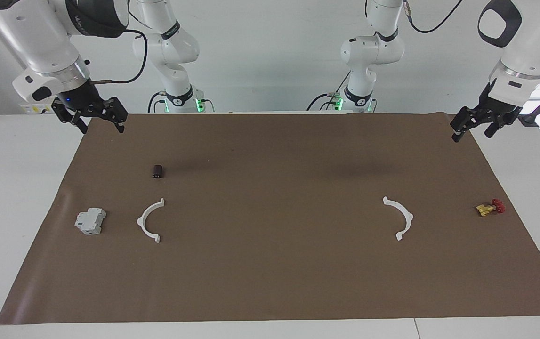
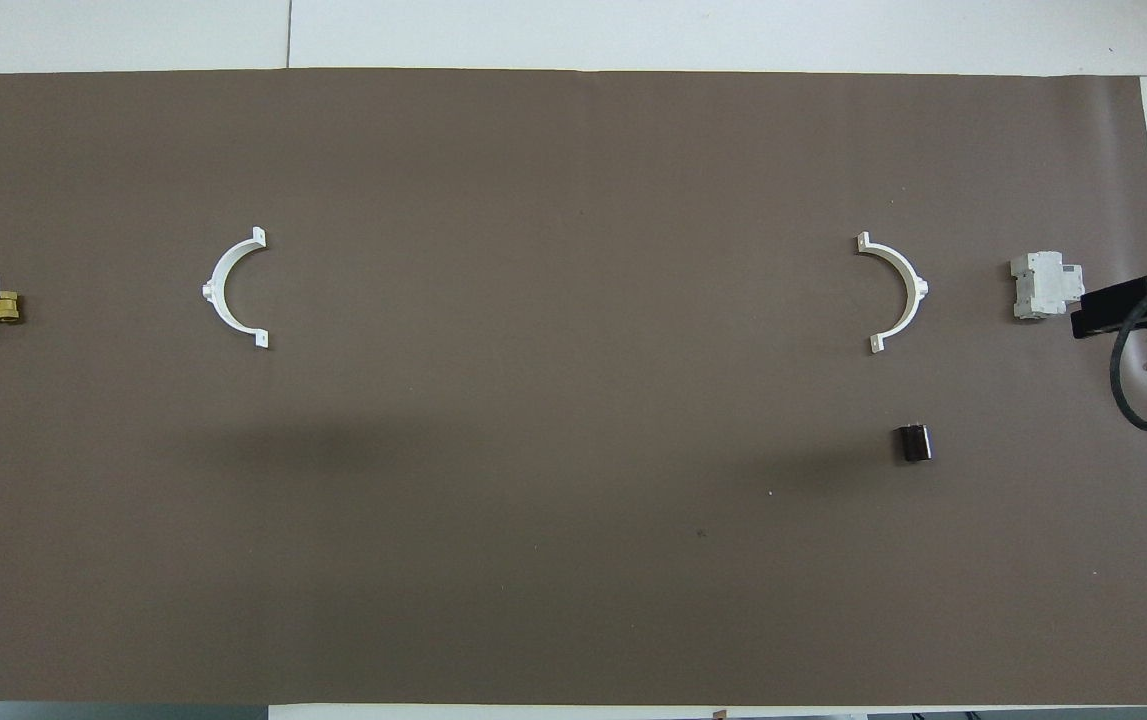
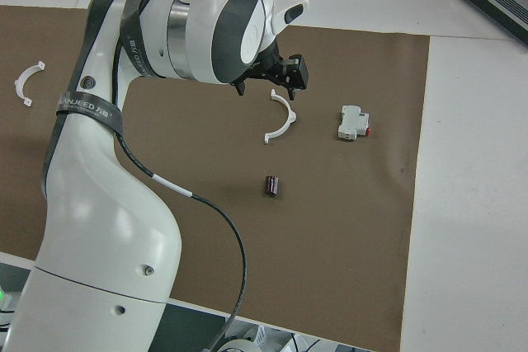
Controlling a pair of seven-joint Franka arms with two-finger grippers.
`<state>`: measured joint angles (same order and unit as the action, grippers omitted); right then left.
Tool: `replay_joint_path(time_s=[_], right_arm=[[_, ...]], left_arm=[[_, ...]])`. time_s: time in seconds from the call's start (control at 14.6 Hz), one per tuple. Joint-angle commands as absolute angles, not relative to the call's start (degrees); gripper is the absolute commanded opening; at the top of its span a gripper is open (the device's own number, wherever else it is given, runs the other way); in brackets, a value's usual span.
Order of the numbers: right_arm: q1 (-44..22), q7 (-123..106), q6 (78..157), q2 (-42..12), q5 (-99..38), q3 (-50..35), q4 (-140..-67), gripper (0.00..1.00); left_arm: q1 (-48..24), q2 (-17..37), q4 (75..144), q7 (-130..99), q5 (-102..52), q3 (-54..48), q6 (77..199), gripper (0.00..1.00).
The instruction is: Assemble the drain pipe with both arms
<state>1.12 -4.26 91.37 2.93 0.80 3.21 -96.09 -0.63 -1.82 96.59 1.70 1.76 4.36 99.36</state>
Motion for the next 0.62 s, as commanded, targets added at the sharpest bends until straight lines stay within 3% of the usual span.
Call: replay_joint_path(time_s=[0.0,0.55], right_arm=[[1.6,-5.7,92.4,3.1,0.2,3.0,-96.4,1.00],[2.1,-6.6,93.2,3.2,0.3,2.9,-97.0,1.00]], left_arm=[[-1.0,-2.1,97.6,2.7,1.1,4.4,100.5,1.00],[-1.1,-2.2,95.5,2.7,1.3,4.3,96.3,1.00]])
